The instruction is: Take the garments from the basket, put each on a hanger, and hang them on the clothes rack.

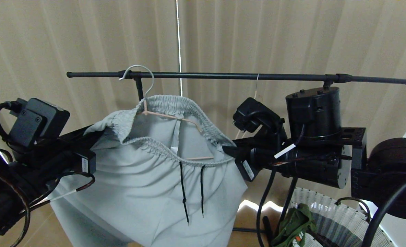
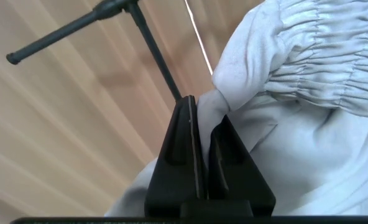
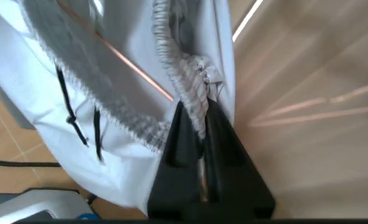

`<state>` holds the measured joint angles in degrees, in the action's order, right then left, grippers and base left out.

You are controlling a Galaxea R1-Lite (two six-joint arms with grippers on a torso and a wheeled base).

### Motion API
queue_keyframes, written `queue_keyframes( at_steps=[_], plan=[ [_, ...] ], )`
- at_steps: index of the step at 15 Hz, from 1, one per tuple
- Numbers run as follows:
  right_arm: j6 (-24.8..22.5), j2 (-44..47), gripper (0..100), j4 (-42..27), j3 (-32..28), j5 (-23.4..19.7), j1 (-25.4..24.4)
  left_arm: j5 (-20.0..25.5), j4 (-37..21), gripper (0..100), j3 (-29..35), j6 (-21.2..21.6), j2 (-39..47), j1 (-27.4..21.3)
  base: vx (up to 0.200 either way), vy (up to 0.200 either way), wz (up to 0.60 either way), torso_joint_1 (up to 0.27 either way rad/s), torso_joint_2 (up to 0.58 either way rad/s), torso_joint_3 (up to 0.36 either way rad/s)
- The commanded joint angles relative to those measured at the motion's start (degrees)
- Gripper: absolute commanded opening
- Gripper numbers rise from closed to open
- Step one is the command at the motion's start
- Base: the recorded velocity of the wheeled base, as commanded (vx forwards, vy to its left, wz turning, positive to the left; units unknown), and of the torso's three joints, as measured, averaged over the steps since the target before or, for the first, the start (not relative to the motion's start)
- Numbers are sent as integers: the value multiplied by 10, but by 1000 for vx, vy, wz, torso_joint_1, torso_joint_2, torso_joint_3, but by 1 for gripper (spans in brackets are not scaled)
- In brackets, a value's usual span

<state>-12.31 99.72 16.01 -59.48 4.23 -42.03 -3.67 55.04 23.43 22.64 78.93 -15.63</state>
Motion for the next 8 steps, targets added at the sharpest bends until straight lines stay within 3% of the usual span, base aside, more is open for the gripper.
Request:
queue_keyframes(
  at_steps=[1,8],
  plan=[
    [0,-12,100,2,10,1,3,0,1,0,0,-1,-3,0,0,0,0,0,0,0],
    [-30,-15,100,90,2,-5,-1,2,1,0,-22,9,-1,-39,0,0,0,0,0,0]
  ],
)
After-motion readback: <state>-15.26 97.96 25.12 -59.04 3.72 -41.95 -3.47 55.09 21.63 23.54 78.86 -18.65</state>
